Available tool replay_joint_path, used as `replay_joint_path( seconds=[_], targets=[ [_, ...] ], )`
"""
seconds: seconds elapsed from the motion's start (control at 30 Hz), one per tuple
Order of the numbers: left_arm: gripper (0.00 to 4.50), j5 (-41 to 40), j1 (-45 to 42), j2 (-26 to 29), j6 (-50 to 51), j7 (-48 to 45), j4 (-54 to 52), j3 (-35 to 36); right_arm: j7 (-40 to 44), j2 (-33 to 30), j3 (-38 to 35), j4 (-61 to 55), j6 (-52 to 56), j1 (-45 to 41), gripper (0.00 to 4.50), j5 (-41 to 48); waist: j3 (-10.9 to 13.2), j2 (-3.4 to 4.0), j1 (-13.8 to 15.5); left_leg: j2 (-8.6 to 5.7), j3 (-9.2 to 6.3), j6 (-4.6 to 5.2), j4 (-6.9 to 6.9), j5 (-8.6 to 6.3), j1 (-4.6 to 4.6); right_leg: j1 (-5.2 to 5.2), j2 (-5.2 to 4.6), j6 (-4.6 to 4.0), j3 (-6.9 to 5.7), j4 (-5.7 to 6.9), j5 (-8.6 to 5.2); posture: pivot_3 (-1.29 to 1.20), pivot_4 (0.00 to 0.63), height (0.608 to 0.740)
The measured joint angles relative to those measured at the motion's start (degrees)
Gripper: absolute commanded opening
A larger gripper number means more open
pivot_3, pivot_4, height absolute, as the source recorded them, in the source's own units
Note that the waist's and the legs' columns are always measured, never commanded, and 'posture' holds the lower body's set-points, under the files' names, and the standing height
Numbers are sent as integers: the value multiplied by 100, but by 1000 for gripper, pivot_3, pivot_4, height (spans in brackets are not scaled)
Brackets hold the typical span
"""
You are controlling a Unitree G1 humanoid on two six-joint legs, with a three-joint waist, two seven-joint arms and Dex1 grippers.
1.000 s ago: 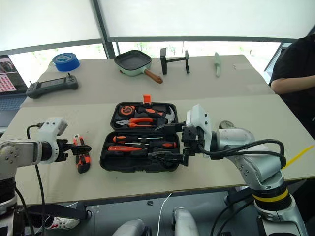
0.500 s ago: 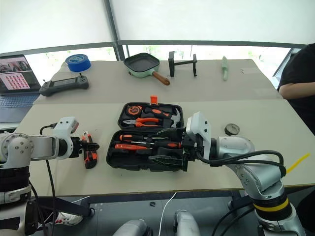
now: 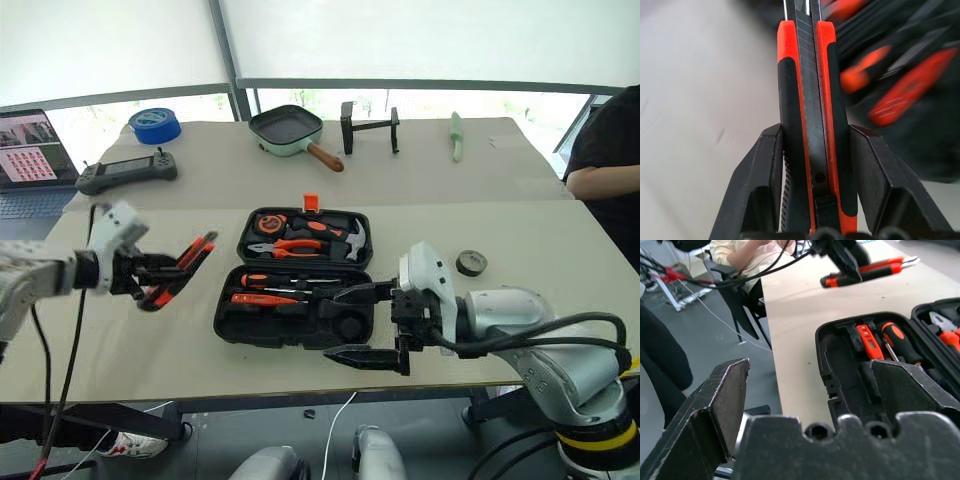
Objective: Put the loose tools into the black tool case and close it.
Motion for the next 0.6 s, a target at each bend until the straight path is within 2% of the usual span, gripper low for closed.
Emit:
replay_joint_path(
  seconds=[0.1, 0.2, 0.3, 0.4, 0.6],
  targets=[
    [1544, 522, -674, -152, -763, -1055, -70, -629, -44, -7, -89, 65, -60, 81, 4500, -101, 1, -2, 18, 0, -1, 9, 4, 3, 0, 9, -7, 1, 1, 0, 0, 0, 150, 740],
    [1544, 1134, -844, -558, -1338, -1381, 12, -1183, -295, 154, -187, 131, -87, 36, 4500, -105, 2, -5, 10, 6, -1, 46, 7, 21, -3, 9, -4, 0, 5, 2, 1, 0, 150, 740],
    [1544, 1437, -1166, -1329, -1313, -1694, 5, -1848, -731, 365, -262, 189, -73, -55, 4500, -91, 10, -18, 15, 9, -4, 62, 25, 17, -44, -20, 1, 0, 3, 6, 2, 0, 150, 740],
    [1544, 1836, -1371, -1568, -1437, -1878, 117, -2224, -801, 231, -380, 15, 79, 164, 4500, 102, 10, -18, 13, 8, -2, 69, 41, 17, -91, -65, 1, 1, 1, 13, 6, 0, 150, 740],
    [1544, 2373, -1450, -1885, -1515, -2124, 424, -2571, -751, -144, -614, -473, 247, 529, 4500, 366, 10, -19, 11, 7, 0, 83, 58, 9, -95, -60, 0, 7, 1, 7, 10, 0, 150, 740]
  ],
)
